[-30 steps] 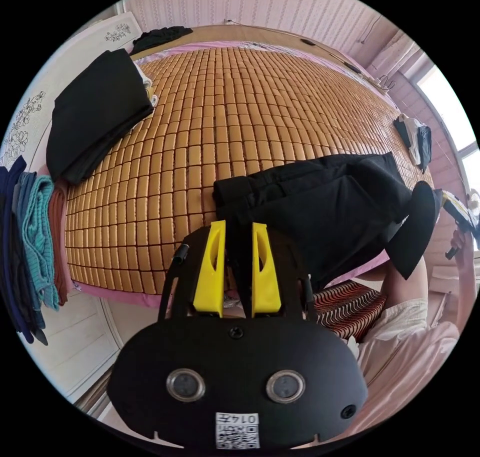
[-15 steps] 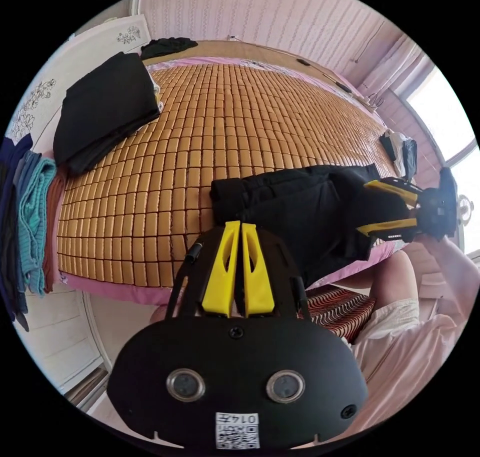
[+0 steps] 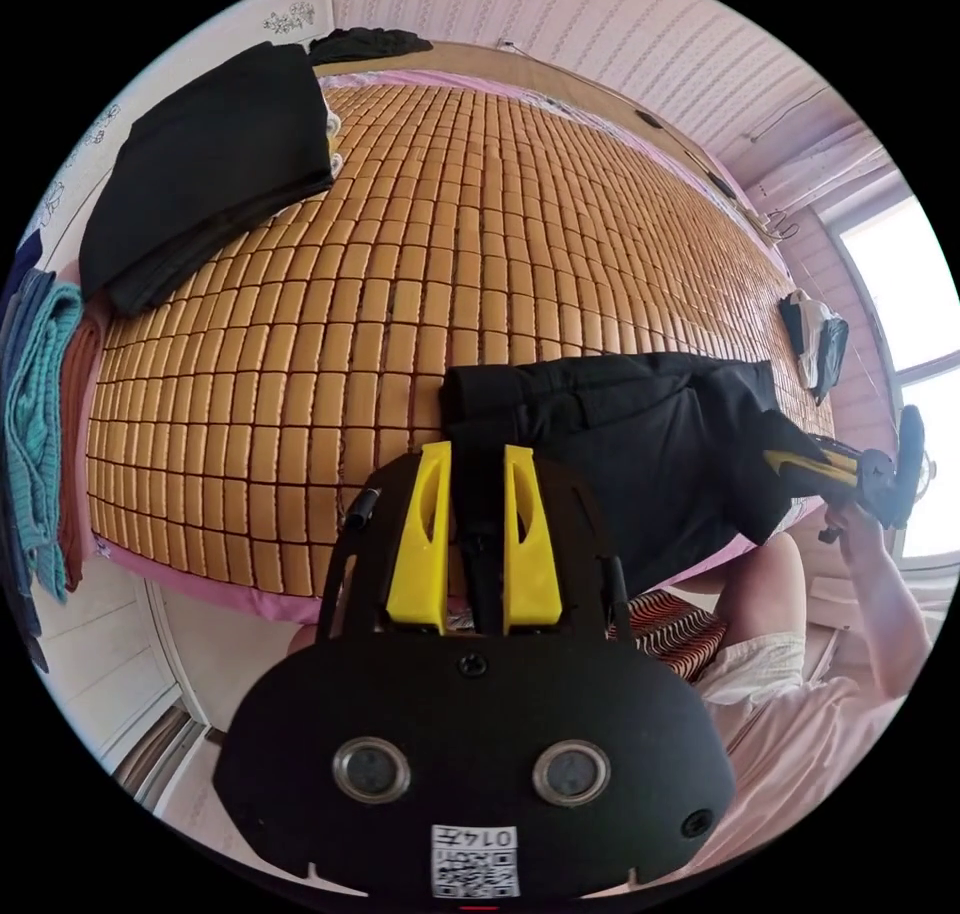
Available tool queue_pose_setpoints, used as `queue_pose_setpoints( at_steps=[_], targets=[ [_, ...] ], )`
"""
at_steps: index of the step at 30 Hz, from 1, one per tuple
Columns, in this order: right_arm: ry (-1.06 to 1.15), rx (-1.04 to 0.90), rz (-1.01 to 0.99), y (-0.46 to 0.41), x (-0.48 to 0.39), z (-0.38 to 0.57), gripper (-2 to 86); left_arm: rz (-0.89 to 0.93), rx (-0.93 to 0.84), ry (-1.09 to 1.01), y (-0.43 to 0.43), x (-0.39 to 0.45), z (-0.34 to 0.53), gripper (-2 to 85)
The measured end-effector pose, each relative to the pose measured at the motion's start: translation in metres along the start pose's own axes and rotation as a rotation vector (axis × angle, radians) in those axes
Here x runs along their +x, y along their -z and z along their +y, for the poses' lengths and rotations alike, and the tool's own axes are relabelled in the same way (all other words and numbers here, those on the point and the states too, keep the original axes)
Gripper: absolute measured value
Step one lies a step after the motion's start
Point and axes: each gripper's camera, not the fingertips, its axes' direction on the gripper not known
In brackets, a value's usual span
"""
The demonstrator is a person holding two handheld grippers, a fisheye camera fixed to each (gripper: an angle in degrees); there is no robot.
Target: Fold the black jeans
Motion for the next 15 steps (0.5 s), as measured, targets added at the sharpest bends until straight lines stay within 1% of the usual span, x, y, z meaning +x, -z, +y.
queue_pose_setpoints(
  at_steps=[1, 2, 4, 6, 8, 9, 11, 13, 15],
  targets=[
    [-0.063, 0.036, -0.030, 0.008, 0.014, 0.011, 2.7, 0.012, 0.000, 0.010, -0.001, -0.005, 0.001, 4.7],
    [-0.120, 0.077, -0.054, 0.015, 0.028, 0.023, 2.7, -0.037, -0.022, -0.009, -0.002, -0.007, 0.003, 0.5],
    [-0.179, 0.126, -0.094, 0.023, 0.046, 0.038, 2.9, -0.030, -0.013, -0.040, -0.002, -0.009, 0.007, -0.4],
    [-0.182, 0.171, -0.139, 0.029, 0.055, 0.047, 3.0, -0.039, -0.003, -0.065, 0.000, -0.009, 0.012, -0.8],
    [-0.074, 0.273, -0.208, 0.041, 0.045, 0.046, 3.3, -0.049, 0.021, -0.102, 0.004, -0.009, 0.018, -0.9],
    [-0.032, 0.294, -0.217, 0.043, 0.038, 0.043, 3.4, -0.050, 0.030, -0.108, 0.005, -0.009, 0.019, -0.9],
    [0.172, 0.322, -0.259, 0.050, -0.001, 0.022, 3.7, -0.031, 0.087, -0.116, 0.017, -0.009, 0.025, -1.0],
    [0.295, 0.361, -0.293, 0.055, -0.031, 0.006, 4.2, 0.009, 0.134, -0.120, 0.028, -0.010, 0.030, -1.0],
    [0.334, 0.397, -0.293, 0.053, -0.053, -0.010, 5.8, 0.056, 0.169, -0.126, 0.037, -0.010, 0.036, -1.0]
  ],
)
